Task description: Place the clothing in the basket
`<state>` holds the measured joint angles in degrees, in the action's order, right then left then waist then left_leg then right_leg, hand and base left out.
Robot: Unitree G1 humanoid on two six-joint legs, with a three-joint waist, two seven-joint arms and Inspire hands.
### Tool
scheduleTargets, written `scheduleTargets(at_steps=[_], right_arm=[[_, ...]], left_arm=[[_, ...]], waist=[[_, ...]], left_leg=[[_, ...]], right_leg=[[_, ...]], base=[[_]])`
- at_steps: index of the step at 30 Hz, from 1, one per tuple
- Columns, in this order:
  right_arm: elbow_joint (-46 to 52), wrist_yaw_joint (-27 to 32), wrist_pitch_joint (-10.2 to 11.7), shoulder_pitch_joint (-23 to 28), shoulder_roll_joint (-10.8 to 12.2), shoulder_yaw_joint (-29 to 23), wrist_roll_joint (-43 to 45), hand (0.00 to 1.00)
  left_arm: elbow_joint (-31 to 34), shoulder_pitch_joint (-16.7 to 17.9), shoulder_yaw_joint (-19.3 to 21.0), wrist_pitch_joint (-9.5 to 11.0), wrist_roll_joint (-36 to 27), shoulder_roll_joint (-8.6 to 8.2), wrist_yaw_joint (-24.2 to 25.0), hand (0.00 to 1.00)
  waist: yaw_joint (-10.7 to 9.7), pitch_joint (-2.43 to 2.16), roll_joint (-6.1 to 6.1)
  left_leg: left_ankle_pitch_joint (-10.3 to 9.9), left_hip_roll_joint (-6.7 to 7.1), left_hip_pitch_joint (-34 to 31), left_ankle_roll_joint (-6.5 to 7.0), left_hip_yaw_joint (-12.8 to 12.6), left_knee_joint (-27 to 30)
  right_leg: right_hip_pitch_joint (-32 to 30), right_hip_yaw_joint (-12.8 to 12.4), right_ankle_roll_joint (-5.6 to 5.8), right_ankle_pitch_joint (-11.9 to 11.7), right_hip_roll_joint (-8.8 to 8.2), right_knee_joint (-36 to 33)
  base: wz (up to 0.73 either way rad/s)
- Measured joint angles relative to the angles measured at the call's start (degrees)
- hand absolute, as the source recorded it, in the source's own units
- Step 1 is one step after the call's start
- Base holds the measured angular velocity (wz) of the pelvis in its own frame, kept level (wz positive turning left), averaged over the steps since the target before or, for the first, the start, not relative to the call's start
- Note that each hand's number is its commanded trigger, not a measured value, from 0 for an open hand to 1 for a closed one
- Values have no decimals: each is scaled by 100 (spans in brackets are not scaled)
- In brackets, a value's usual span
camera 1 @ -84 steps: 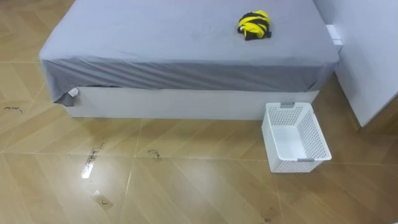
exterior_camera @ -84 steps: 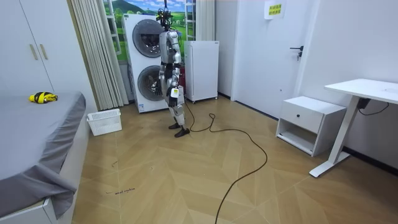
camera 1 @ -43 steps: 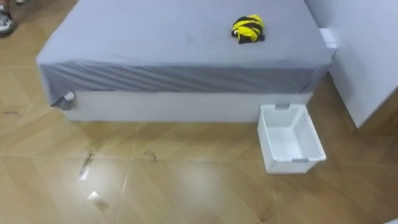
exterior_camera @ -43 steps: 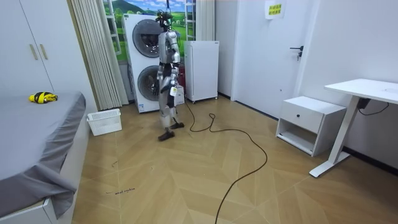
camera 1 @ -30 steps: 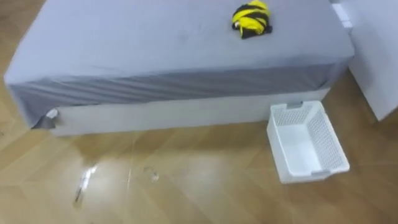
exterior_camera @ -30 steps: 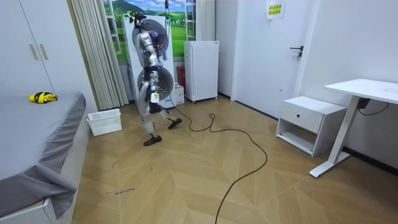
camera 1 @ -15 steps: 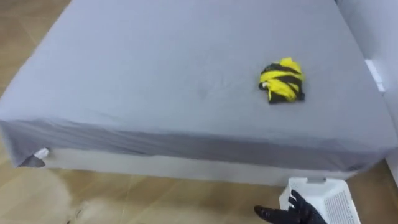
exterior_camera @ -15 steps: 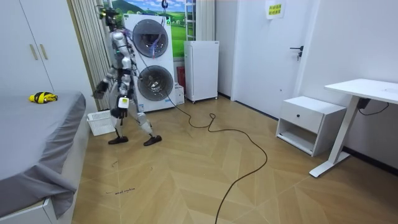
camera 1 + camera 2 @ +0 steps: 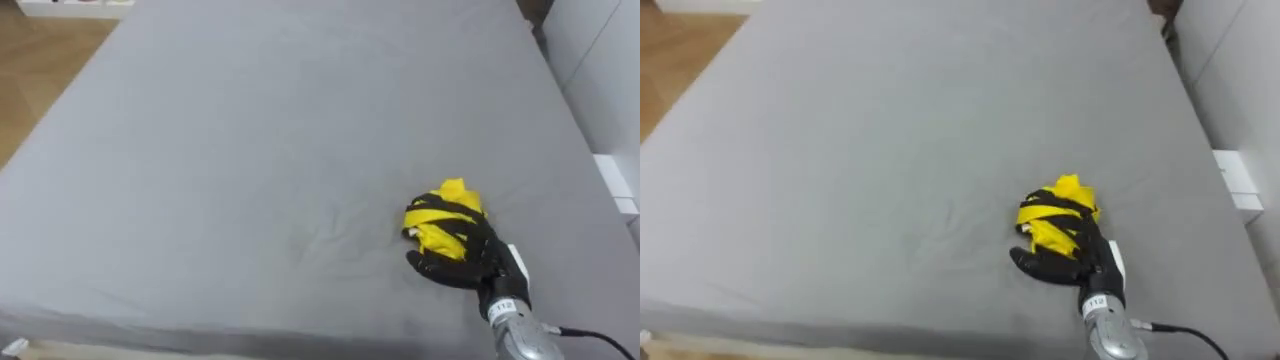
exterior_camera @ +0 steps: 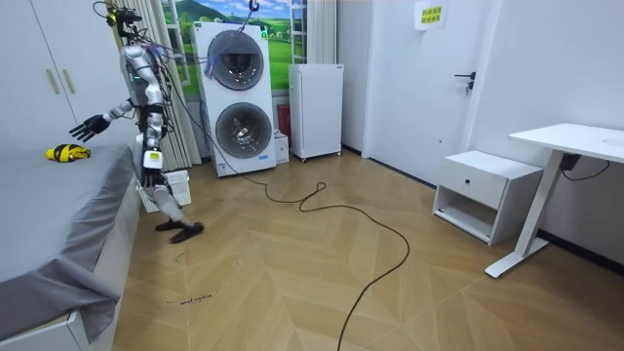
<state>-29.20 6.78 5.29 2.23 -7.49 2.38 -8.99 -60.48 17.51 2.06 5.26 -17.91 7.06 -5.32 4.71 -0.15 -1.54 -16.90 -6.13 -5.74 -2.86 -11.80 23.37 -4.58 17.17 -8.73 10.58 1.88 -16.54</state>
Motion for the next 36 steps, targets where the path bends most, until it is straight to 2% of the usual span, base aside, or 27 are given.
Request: scheduleTargets(at_steps=[1, 2, 4, 6, 8, 10, 12, 16, 19, 22, 25, 30, 35, 36], right_arm=[[41, 20, -3, 6, -1, 25, 50, 0], [138, 56, -5, 46, -1, 92, 80, 0], [400, 78, -8, 103, -1, 96, 161, 0], [749, 137, -8, 108, -2, 92, 401, 0], [971, 233, -7, 108, -7, 59, 635, 0], [1118, 300, 8, 100, -26, 18, 711, 0], [1190, 342, 9, 66, -25, 18, 754, 0], [1143, 503, 9, 21, -25, 22, 759, 0], [406, 563, 6, -334, -28, 137, 808, 0], [-208, 679, -117, -692, -65, 142, 945, 0], [-666, 724, -222, -955, -195, 275, 967, 0], [-1784, 715, -354, -1256, -216, 319, 967, 0], [-2384, 708, -331, -1438, -225, 311, 1328, 2], [-2562, 719, -329, -1443, -225, 322, 1436, 73]], left_arm=[[13, -1, 0, -4, -8, -6, -12, 0], [17, 43, -1, -5, -12, -19, -25, 0], [50, 23, -8, -10, -52, -60, -22, 0], [71, 12, -1, -32, -49, -83, 12, 0], [24, 7, 37, -42, -51, -74, 80, 0], [-40, -10, 65, -47, -53, -47, 132, 0], [-146, -57, 123, -98, -49, -16, 199, 0], [-178, -173, 117, -197, -45, 30, 245, 0], [-425, -376, 122, -259, -49, 50, 251, 0], [-499, -587, 129, -350, 13, 82, 253, 0], [-500, -784, 113, -464, 12, 134, 321, 0], [-482, -840, 121, -657, 8, 178, 375, 0], [-375, -799, 138, -751, 0, 190, 347, 0], [-361, -803, 110, -751, -11, 192, 331, 0]], waist=[[5, -8, 22], [-1, -65, 35], [-75, -59, 36], [-128, -52, 53], [-149, -48, 85], [-148, -22, 128], [-144, 25, 201], [-148, 43, 233], [-110, 53, 246], [-80, 39, 265], [32, 51, 308], [49, 61, 359], [37, 41, 389], [18, 43, 385]], left_leg=[[268, 48, -27, 52, 11, -166], [572, 175, 55, 147, 154, -485], [682, 293, 277, 180, 243, -797], [703, 369, 451, 183, 283, -1072], [706, 386, 546, 182, 356, -1224], [706, 403, 595, 181, 416, -1292], [704, 420, 583, 181, 429, -1299], [704, 468, 437, 181, 474, -1288], [704, 476, 366, 181, 530, -1288], [715, 481, 112, 195, 590, -1242], [756, 496, -105, 207, 629, -1241], [766, 562, -224, 224, 796, -1207], [775, 597, -273, 239, 882, -1185], [775, 603, -268, 239, 891, -1168]], right_leg=[[31, -54, 25, 6, -24, 8], [110, -143, 91, 5, -66, 102], [222, -190, 163, -38, -85, 301], [344, -250, 204, -54, -81, 409], [414, -266, 229, -40, -77, 501], [453, -262, 252, -27, -78, 546], [475, -246, 273, -14, -80, 604], [426, -125, 281, -10, -96, 682], [371, -118, 285, -7, -96, 680], [150, -31, 286, -7, -110, 642], [-64, 47, 284, -8, -139, 584], [-43, 300, 323, 13, -200, 634], [7, 448, 348, 17, -224, 692], [44, 495, 356, 21, -231, 699]], base=[[-29], [-20], [-9], [-13], [-5], [3], [6], [18], [5], [15], [14], [25], [18], [20]])
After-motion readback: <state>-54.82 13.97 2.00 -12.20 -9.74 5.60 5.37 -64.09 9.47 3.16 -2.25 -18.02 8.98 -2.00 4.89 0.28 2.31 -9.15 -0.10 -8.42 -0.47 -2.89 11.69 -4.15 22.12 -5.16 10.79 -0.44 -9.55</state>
